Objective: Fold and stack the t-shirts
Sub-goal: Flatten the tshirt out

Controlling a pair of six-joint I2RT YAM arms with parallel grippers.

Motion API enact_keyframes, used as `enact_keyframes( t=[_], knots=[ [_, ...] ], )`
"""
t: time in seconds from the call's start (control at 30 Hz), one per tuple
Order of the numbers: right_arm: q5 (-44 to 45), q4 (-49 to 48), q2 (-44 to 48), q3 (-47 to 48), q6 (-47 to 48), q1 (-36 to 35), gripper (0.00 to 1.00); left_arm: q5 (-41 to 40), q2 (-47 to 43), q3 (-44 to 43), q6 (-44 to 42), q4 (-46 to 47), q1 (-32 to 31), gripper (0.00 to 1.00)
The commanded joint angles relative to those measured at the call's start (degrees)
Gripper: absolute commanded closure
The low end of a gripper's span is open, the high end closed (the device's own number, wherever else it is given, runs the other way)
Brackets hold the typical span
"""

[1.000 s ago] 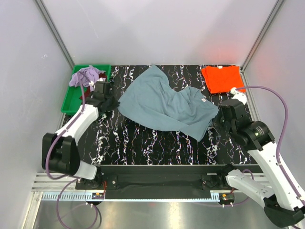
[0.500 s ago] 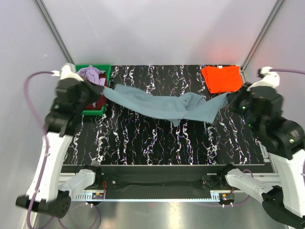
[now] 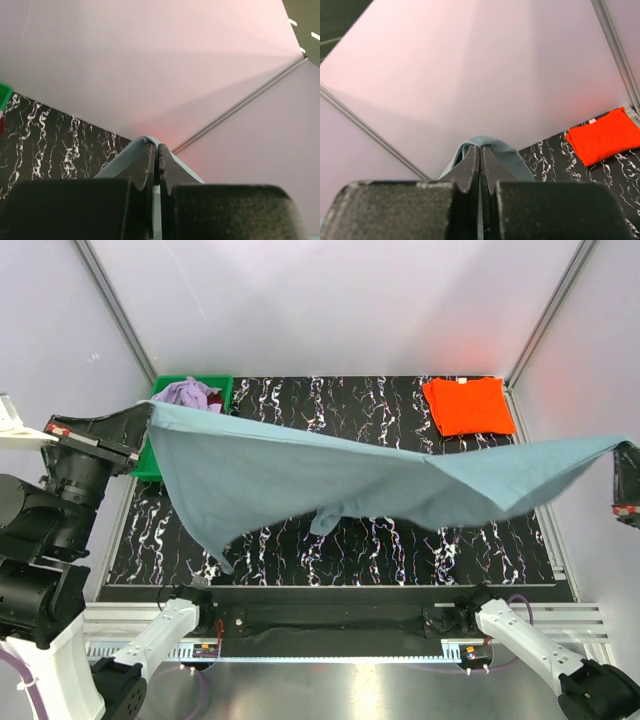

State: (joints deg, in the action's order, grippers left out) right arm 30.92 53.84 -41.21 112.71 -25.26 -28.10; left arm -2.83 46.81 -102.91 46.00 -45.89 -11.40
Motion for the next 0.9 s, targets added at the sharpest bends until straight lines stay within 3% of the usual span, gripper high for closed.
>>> enact_keyframes(
  t=[0.0,0.2,0.33,0.47,0.57,0.73,0.77,0.87],
  knots=[
    [1.25,-0.41,-3.43,0.85,1.43,0.15,1.0,1.78,1.62,-0.1,0.85,-1.31,0.15,1.0],
    [4.84,0.56,-14.23,1.03,5.21,0.23,1.0,1.78,6.88,5.08,0.67,3.24,0.15,1.0],
    [10.73,-13.2,-22.14,-3.27,11.53,0.15,1.0,0.37,16.78,3.78,0.85,9.75,0.32,1.0],
    [16.09,-39.7,-30.57,-5.83,21.8,0.32,1.0,1.24,28.58,-0.88,4.43,18.71,2.51,1.0],
    [12.87,-43.47,-41.46,4.24,23.23,3.04,1.0,9.49,39.12,-10.08,12.17,23.47,6.47,1.0],
    [3.04,-34.53,-63.35,42.89,22.36,8.83,1.0,16.01,54.85,-33.55,18.24,24.53,8.06,1.0],
    [1.88,-35.64,-64.16,45.04,21.4,9.63,1.0,16.1,55.93,-38.45,18.86,25.14,8.23,1.0],
    [0.9,-41.53,-58.73,38.22,17.88,11.84,1.0,16.71,55.77,-38.77,21.41,29.35,9.46,1.0]
  ],
)
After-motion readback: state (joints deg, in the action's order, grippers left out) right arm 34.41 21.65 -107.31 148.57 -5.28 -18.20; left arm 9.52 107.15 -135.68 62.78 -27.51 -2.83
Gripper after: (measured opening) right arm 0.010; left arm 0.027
